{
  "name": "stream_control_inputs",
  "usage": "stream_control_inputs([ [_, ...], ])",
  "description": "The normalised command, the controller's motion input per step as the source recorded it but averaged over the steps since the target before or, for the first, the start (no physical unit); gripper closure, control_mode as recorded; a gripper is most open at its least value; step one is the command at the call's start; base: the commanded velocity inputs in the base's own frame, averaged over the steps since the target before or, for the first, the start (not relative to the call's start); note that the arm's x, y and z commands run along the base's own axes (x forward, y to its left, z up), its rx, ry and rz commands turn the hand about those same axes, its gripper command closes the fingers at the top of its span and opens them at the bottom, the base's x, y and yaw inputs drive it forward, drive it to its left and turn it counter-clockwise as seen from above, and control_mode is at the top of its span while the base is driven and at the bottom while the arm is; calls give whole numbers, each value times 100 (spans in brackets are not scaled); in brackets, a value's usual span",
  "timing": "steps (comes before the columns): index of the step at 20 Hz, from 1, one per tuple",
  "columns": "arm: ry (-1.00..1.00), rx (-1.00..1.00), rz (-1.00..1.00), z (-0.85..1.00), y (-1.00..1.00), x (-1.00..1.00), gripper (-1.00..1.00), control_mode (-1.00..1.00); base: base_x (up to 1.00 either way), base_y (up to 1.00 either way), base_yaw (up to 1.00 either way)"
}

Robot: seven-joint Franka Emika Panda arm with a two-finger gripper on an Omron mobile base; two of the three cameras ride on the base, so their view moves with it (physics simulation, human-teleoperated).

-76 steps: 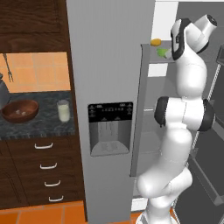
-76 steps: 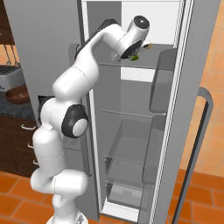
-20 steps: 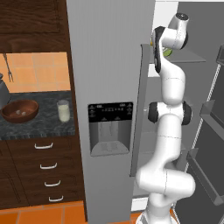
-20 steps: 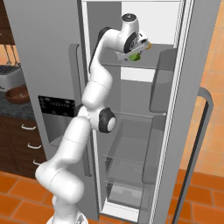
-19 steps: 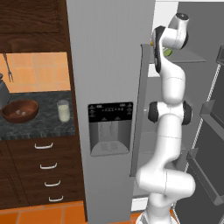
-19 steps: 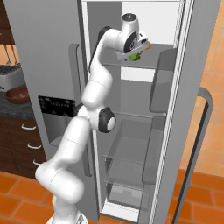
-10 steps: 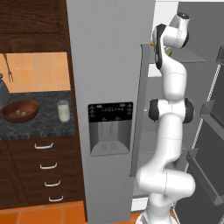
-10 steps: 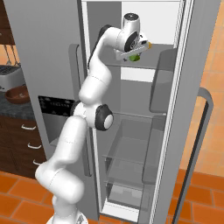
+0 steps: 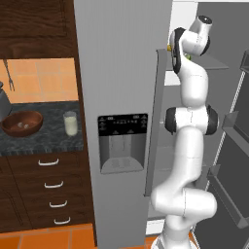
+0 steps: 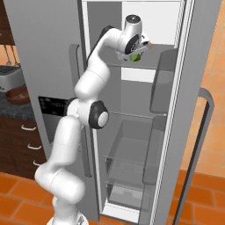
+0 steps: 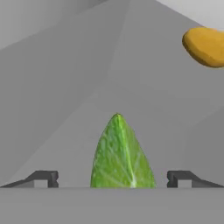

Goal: Grab a lemon wedge from the fridge and one ice cube from the ice bowl, and put them in the glass of lemonade.

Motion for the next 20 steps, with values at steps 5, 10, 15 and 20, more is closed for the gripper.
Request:
stream_control_inputs([
  [5,-5,0,0,-55,0,30,-100,-100,0,0,0],
  [10,0,0,0,-32,0,0,100,-100,0,0,0],
  [15,0,0,0,-18,0,0,100,-100,0,0,0],
  [20,1,0,0,-1,0,-1,100,-100,0,0,0],
])
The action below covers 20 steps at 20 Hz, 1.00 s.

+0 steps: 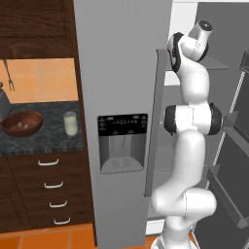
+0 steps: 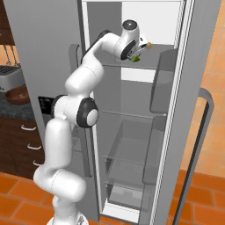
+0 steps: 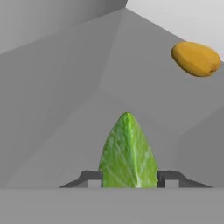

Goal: Grab a lemon wedge from the fridge and one ice cube from the ice bowl, and put them in the glass of lemonade.

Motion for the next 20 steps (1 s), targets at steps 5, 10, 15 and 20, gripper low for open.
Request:
stream_control_inputs([
  [5,1,0,0,2,0,-13,100,-100,0,0,0],
  [10,0,0,-2,4,0,-71,100,-100,0,0,0],
  [15,-11,0,-3,0,3,-93,100,-100,0,0,0],
  [20,-15,0,-4,0,42,-100,100,-100,0,0,0],
])
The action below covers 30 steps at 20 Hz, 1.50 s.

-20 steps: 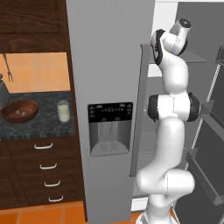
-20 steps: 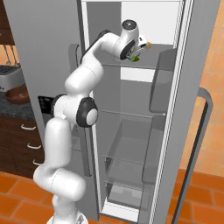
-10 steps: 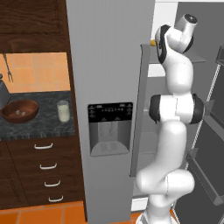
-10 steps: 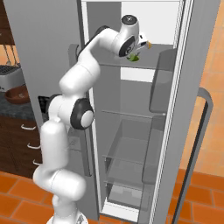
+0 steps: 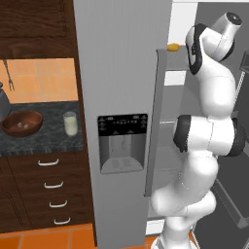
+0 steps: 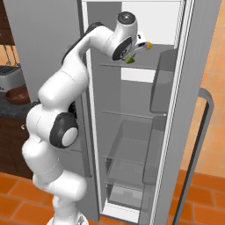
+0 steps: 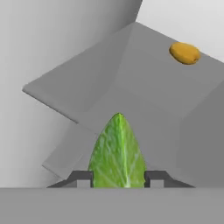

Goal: Grab a lemon wedge from the fridge and one ice cube from the ice bowl, and put them in the glass of lemonade.

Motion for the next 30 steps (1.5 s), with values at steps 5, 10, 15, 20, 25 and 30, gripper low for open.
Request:
stream_control_inputs([
  [5,-2,-4,-3,-1,87,-100,100,-100,0,0,0],
  [10,0,-1,-20,-1,18,-100,100,-100,0,0,0],
  [15,0,0,-36,-1,0,-98,100,-100,0,0,0],
  [20,0,5,-25,0,6,-99,100,-100,0,0,0],
  [25,-3,4,-2,0,6,-71,100,-100,0,0,0],
  [30,0,0,0,0,0,-1,100,-100,0,0,0],
])
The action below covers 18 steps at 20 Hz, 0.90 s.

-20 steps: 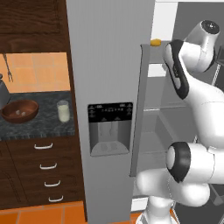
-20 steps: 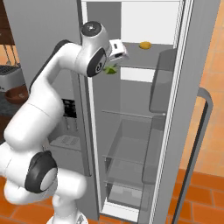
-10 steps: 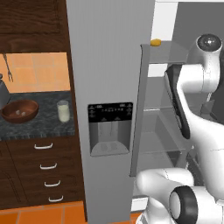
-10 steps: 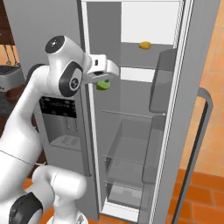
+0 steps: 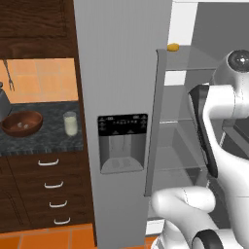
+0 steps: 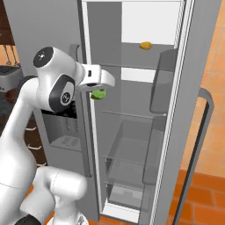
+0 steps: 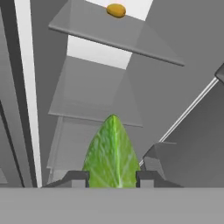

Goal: Grab a lemon wedge from the fridge and one ice cube from the ice bowl, and put them in the glass of lemonade.

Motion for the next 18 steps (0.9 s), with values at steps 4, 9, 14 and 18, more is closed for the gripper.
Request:
stream_control_inputs([
  [4,0,0,0,-3,12,-20,100,100,-38,32,0],
  [9,0,0,0,0,0,0,100,100,-44,97,-6],
  [14,0,0,0,0,0,0,100,100,10,100,-9],
  [18,0,0,0,0,0,0,100,100,48,100,-16],
])
